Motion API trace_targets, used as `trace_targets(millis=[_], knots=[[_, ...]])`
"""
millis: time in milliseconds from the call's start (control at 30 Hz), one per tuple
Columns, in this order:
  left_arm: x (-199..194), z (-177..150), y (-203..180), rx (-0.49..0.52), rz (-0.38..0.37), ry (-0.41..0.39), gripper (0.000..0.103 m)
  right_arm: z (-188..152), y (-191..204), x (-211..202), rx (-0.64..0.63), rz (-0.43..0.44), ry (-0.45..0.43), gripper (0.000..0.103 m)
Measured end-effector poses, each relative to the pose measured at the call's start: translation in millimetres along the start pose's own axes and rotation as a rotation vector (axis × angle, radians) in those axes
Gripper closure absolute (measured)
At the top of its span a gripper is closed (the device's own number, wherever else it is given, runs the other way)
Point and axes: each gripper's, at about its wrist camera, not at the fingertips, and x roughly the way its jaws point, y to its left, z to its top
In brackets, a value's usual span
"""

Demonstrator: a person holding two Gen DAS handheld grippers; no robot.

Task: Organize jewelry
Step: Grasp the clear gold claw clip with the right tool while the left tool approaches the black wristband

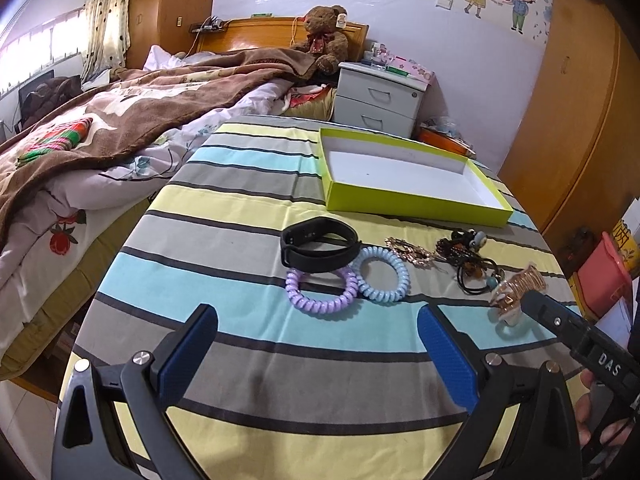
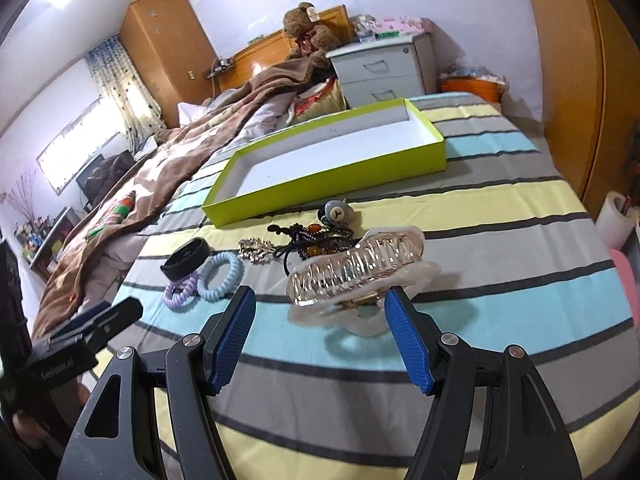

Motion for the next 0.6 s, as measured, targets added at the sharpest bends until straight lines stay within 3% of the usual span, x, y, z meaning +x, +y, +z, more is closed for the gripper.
trace_targets(millis=[267, 400, 600], knots=[[10.5, 4.5, 6.3, -0.01, 0.01, 0.024, 0.002, 15.5, -3.8, 17.5, 0.05, -0.074, 0.005, 0.036], [13.9, 7.7, 7.8, -0.005, 0.004, 0.03, 0.002, 21.8, -2.9, 25.7, 0.018, -0.151, 0.02, 0.057], [21.4, 11.0, 9.5, 0.007, -0.025, 0.066, 0.002, 20.5, -2.3, 26.5, -0.043, -0.189, 0.014, 0.071]])
